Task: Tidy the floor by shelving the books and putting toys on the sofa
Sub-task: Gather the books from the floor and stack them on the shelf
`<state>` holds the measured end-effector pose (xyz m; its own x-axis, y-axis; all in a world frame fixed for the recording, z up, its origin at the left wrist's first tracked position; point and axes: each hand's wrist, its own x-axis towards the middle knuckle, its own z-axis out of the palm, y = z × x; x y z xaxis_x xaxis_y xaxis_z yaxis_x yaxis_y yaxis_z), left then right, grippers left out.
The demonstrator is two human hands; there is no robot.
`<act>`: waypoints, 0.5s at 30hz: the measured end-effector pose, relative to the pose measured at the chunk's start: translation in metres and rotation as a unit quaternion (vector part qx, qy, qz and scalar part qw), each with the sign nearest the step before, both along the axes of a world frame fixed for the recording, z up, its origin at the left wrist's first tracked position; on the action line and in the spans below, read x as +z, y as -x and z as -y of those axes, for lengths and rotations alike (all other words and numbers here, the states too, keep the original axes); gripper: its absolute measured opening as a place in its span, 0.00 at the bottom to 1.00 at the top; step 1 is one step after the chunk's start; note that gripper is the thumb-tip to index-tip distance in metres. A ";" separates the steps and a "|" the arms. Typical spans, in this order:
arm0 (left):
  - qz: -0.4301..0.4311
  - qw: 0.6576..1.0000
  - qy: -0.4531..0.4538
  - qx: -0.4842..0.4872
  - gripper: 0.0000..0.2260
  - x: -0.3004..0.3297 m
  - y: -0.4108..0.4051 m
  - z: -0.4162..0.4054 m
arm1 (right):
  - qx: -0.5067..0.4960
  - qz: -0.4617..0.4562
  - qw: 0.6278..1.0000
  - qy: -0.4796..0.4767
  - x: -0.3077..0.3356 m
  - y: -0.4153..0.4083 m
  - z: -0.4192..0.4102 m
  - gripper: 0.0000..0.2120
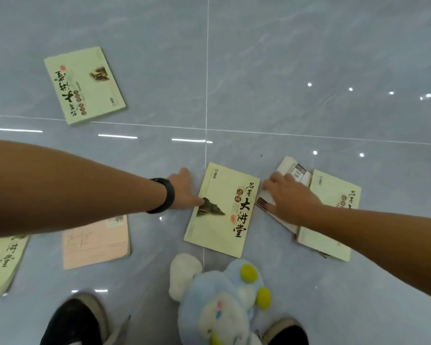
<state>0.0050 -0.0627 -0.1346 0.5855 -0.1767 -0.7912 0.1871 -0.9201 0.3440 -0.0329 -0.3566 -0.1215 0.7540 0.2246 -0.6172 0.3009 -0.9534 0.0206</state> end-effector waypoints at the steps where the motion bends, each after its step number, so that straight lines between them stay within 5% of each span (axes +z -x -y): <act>1: -0.006 1.000 -0.016 0.021 0.36 -0.001 -0.003 0.004 | -0.039 0.012 0.999 0.027 -0.002 -0.007 0.009 0.34; 4: -0.005 0.998 -0.039 0.044 0.38 0.004 0.008 0.025 | -0.137 -0.011 0.987 0.078 -0.005 -0.012 0.020 0.51; 6: 0.007 0.998 -0.049 0.043 0.39 0.004 0.023 0.039 | -0.114 -0.013 0.991 0.075 -0.008 -0.007 0.017 0.53; 9: 0.019 0.998 -0.052 0.035 0.39 0.002 0.033 0.045 | 0.050 0.011 0.997 0.062 -0.007 -0.010 0.016 0.48; 15: -0.076 0.997 0.025 0.004 0.19 0.003 0.013 0.031 | 0.360 0.018 0.928 0.094 -0.006 -0.038 0.017 0.33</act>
